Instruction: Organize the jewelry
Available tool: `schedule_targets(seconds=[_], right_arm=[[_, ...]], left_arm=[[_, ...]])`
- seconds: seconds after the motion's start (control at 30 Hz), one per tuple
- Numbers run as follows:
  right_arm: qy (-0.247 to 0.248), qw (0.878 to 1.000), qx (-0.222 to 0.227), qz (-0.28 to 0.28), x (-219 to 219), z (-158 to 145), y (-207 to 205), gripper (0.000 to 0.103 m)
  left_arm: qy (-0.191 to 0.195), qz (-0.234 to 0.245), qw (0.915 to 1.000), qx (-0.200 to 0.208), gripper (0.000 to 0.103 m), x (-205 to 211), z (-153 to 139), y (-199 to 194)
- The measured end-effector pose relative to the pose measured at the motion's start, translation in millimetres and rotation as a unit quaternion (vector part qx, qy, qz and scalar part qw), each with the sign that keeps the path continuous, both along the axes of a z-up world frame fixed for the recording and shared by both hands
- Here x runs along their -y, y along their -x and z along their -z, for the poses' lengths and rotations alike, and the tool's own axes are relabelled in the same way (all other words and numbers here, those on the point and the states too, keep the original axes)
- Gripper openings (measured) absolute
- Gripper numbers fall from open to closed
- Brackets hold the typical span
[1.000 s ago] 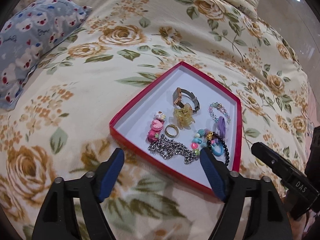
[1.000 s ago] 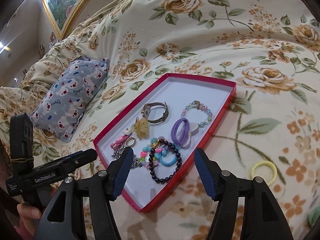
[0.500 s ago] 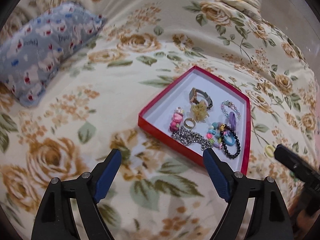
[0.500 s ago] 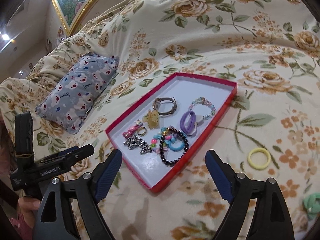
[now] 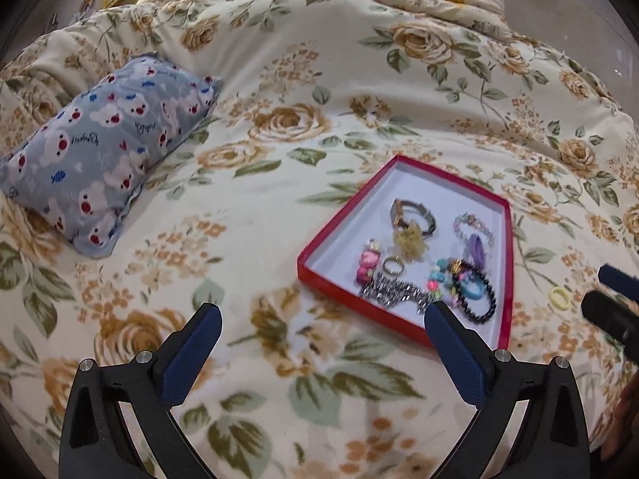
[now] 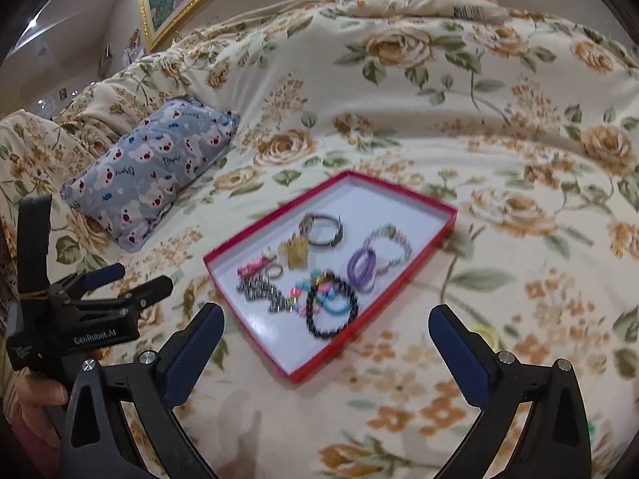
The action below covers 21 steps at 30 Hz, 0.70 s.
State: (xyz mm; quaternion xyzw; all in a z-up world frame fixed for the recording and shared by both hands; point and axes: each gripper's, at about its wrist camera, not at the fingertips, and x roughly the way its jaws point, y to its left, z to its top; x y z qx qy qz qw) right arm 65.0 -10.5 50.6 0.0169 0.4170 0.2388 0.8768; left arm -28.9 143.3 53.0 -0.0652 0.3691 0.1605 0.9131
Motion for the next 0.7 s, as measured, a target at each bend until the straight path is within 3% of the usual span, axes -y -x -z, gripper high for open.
schedule_targets(seconds=[0.23,0.7], right_arm=[[0.007,1.0,-0.024,0.004,0,23,8,0.103],[0.012,1.0,0.0,0.007,0,6,20,0.103]], left_arm=[[-0.015,-0.004,0.9998,-0.01,0.102,5,4,2],[-0.055,0.004,0.9984,0.009,0.102,24,-5,24]])
